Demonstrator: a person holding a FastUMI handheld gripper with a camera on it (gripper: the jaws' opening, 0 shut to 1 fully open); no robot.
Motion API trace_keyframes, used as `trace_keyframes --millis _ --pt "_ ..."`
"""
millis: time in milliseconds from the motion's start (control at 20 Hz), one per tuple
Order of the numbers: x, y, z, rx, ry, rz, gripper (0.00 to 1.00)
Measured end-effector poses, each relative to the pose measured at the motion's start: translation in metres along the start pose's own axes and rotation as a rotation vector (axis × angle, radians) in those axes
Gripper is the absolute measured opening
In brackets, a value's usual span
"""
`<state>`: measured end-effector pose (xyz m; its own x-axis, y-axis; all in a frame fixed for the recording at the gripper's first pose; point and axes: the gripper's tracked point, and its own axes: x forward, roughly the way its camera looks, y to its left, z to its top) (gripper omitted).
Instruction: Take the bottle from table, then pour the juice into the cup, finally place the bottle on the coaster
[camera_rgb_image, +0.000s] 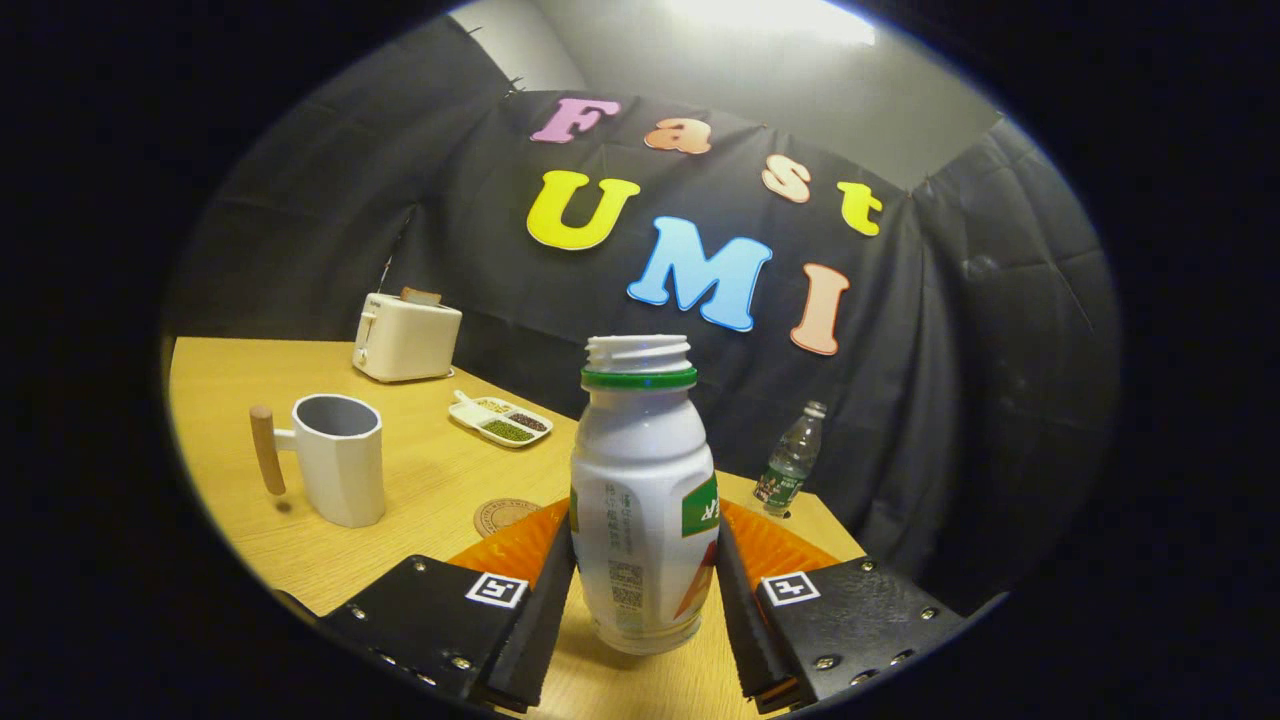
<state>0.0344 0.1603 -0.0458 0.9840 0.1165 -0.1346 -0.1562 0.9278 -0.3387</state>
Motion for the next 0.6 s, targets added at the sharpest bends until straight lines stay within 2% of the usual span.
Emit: trace_keyframes --millis 250,600 --pt "0.003 0.015 0.020 -0.125 -0.029 -0.001 0.70" --pt "0.007 0.035 0.046 -0.369 -0.078 -0.037 0.70"
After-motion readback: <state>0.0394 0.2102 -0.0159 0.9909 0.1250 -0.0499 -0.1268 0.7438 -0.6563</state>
